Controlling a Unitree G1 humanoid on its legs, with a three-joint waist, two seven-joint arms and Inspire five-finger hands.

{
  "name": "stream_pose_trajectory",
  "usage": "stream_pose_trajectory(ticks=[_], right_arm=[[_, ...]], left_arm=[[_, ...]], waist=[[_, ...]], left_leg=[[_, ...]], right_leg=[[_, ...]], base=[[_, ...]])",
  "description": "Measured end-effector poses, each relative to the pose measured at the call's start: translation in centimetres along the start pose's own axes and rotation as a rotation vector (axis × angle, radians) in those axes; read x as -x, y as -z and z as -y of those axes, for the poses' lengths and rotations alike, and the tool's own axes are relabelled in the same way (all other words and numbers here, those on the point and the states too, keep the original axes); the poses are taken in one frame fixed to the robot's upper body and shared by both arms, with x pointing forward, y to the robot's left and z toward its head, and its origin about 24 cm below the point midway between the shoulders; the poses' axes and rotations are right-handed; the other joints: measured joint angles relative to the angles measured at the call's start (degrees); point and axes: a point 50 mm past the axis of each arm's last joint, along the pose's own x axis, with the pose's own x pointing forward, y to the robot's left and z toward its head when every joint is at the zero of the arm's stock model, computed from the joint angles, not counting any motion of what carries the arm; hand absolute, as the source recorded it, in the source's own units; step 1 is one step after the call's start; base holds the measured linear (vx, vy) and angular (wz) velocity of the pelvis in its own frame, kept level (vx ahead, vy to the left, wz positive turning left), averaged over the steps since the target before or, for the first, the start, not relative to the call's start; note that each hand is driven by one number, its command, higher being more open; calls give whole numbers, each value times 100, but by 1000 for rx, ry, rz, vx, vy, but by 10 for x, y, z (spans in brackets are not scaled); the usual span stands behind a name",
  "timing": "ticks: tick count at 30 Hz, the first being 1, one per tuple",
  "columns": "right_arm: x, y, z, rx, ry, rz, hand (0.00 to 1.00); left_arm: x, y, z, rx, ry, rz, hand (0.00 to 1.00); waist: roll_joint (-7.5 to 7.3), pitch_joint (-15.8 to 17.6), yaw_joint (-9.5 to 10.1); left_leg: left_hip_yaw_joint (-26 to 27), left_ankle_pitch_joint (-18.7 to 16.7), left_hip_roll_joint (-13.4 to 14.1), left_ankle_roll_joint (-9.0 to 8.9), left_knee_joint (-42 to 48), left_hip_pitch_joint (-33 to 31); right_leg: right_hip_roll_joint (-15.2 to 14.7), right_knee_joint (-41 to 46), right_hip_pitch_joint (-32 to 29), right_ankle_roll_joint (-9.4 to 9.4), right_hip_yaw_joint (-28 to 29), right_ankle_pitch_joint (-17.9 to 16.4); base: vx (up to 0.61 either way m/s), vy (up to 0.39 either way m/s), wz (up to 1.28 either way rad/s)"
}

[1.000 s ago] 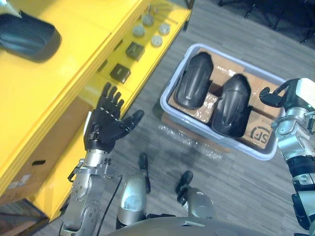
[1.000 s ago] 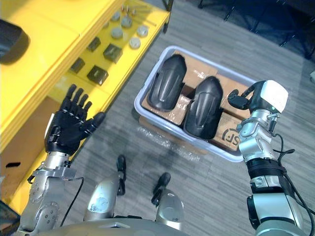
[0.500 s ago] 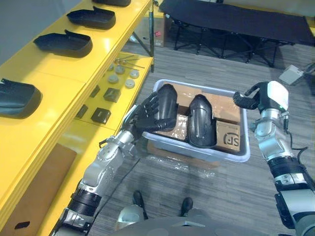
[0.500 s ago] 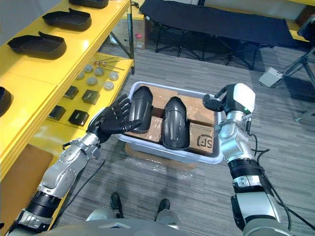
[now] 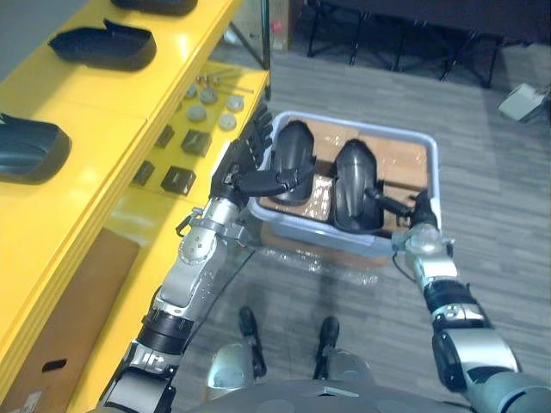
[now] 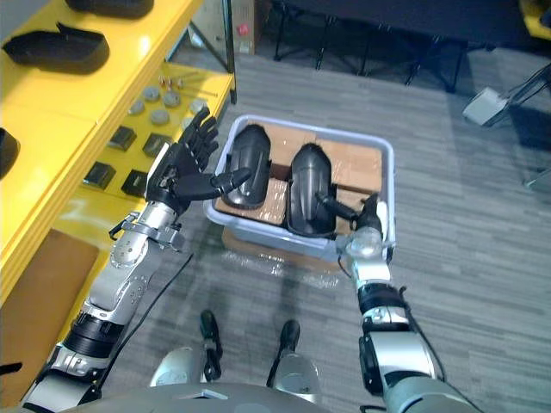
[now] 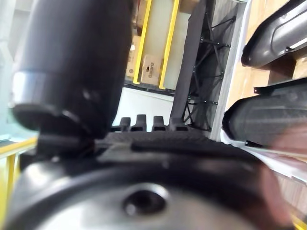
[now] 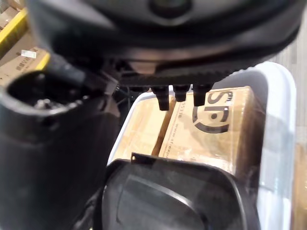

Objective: Walk over and take three plastic housings, then place them on the shelf

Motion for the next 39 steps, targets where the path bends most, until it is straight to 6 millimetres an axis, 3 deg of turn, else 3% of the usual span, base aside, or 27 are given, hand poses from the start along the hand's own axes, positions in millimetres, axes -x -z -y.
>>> stream_pose_trajectory(ticks=[5,12,16,26,29,33,34,39], right_arm=[[-9,-45,11,-49,116,136,100],[-14,-69,33,-23,252,209,100],[-18,-92,47,-25,277,252,100],[-29,-113,50,56,253,192,100],[-32,-121,63,99,265,171,100],[-35,-126,67,119,272,153,100],[-35,-126,67,122,273,148,0],[-37,-125,78,168,334,90,0]], left_arm=[[-10,-11,5,-4,26,55,100],[-11,-14,7,9,19,91,100],[-16,-22,10,7,35,126,100],[-17,-22,15,36,60,128,100],[-18,-22,19,67,69,131,100],[-19,-21,19,100,61,131,100],[-19,-20,19,102,59,133,100],[-21,-12,13,133,30,105,100]], waist=[[37,403,-9],[64,647,-19],[89,965,-18],[178,1219,74],[271,1363,194],[349,1408,342],[350,1409,358],[372,1419,474]], left_leg=[[0,-117,95,58,423,-347],[13,-358,176,110,856,-497],[14,-448,215,144,1048,-616],[-140,-460,263,190,1286,-1097],[-209,-447,243,206,1324,-1191],[-282,-406,231,235,1353,-1390],[-295,-397,225,237,1350,-1422],[-388,-292,148,258,1268,-1655]], right_leg=[[4,105,-230,-2,28,49],[7,137,-235,-1,73,54],[-3,240,-323,-1,82,52],[-27,573,-755,-45,-27,-43],[-85,804,-878,-49,-90,-152],[-122,996,-1103,-61,-137,-224],[-129,1018,-1142,-63,-149,-236],[-213,1165,-1397,-65,-248,-290]], base=[[-60,25,-3],[11,17,-4],[-3,16,-2],[-24,8,5],[-23,10,12],[-16,3,9],[-3,-4,10],[8,6,12]])
